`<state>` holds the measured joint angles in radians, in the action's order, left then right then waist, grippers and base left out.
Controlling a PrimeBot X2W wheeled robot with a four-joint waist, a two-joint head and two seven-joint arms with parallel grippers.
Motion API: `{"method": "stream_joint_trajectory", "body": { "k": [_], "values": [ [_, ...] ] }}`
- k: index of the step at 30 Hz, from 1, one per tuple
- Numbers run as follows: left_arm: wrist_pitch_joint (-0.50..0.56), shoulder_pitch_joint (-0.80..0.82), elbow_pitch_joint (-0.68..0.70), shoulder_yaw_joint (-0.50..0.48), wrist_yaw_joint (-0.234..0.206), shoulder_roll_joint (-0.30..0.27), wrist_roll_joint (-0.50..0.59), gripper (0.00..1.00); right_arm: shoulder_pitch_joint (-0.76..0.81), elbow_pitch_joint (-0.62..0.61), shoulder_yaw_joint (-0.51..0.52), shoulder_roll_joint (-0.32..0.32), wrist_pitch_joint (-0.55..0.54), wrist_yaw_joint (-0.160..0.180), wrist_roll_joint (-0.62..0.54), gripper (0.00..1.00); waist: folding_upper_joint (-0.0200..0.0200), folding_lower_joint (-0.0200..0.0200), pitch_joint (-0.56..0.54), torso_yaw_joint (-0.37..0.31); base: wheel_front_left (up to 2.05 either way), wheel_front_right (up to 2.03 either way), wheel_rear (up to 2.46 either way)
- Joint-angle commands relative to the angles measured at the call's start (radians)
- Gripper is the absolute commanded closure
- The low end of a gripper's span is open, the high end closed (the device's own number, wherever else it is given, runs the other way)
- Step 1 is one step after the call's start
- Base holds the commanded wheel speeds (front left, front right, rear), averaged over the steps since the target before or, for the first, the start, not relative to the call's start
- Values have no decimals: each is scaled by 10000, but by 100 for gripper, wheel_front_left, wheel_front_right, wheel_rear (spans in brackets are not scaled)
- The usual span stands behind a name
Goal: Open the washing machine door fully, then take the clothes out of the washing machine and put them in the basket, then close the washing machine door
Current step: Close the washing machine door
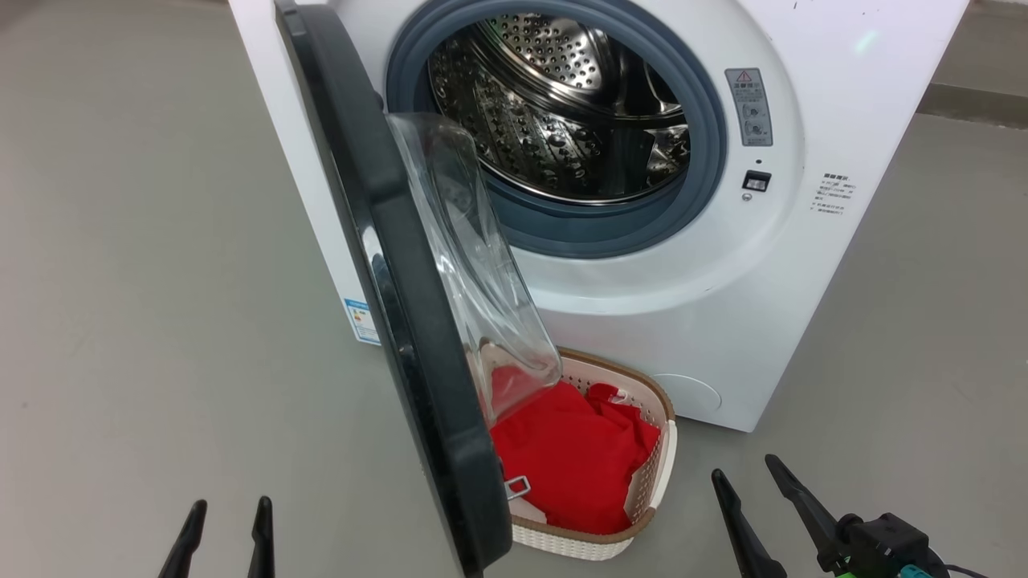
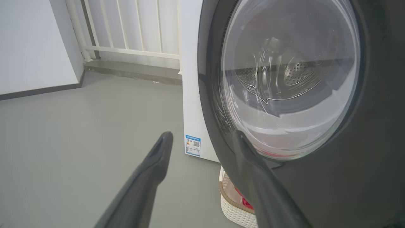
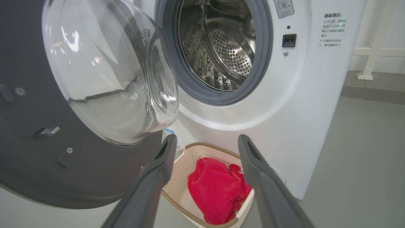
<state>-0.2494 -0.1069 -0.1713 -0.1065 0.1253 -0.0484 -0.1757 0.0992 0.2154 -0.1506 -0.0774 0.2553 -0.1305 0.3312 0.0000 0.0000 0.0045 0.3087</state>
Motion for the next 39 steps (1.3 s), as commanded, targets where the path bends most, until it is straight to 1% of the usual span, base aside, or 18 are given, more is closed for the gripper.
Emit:
{"method": "stream_joint_trajectory", "body": {
  "k": [1,11,12,14,16,19,23,24,28,30,32,34,36,39],
  "values": [
    [-124,77,286,-332,54,-41,108,0,-224,-255,-266,-83,65,-2,-50,0,0,0,27,0,0,0,0],
    [-124,208,240,-241,54,-21,-85,0,-335,-242,-231,-112,65,-2,-45,0,0,0,139,-11,0,0,0],
    [-124,229,250,-223,54,-21,-231,13,-338,-238,-226,-110,65,-2,-43,0,0,0,135,-15,0,0,0],
    [-124,265,270,-200,54,-20,-768,100,-340,-231,-221,-103,65,-2,-42,0,0,0,126,-25,0,0,0],
    [-124,316,281,-162,54,-20,-1540,100,-348,-230,-213,-96,65,-2,-40,0,0,0,127,-32,0,0,0],
    [-124,430,197,191,54,-20,-2791,100,-358,-223,-203,-86,65,-2,-36,0,0,0,134,-35,0,0,0],
    [-124,734,407,287,54,-19,-6063,100,-394,-216,-203,-80,65,-2,-32,0,0,0,163,-52,0,0,0],
    [-124,734,407,287,54,-19,-6063,100,-394,-216,-203,-80,65,-2,-32,0,0,0,163,-52,0,0,0],
    [-119,874,744,501,54,-227,-9829,100,-406,-217,-204,-74,65,-2,-25,0,0,0,178,-101,0,0,0],
    [128,860,1115,618,54,-504,-11644,100,-405,-212,-201,-70,65,-2,-19,0,0,0,179,-126,0,0,0],
    [839,822,1518,574,54,-701,-13270,100,-403,-211,-203,-63,65,-2,-16,0,0,0,190,-153,0,0,0],
    [1793,733,1755,571,54,-995,-14221,100,-410,-214,-204,-58,65,-2,-11,0,0,0,211,-183,0,0,0],
    [2887,632,1915,702,54,-1222,-14771,100,-429,-214,-202,-57,65,-2,-6,0,0,0,238,-213,0,0,0],
    [4248,529,2120,988,54,-1522,-14880,100,-477,-210,-196,-73,65,-2,1,0,0,0,283,-251,0,0,0]
  ]
}}
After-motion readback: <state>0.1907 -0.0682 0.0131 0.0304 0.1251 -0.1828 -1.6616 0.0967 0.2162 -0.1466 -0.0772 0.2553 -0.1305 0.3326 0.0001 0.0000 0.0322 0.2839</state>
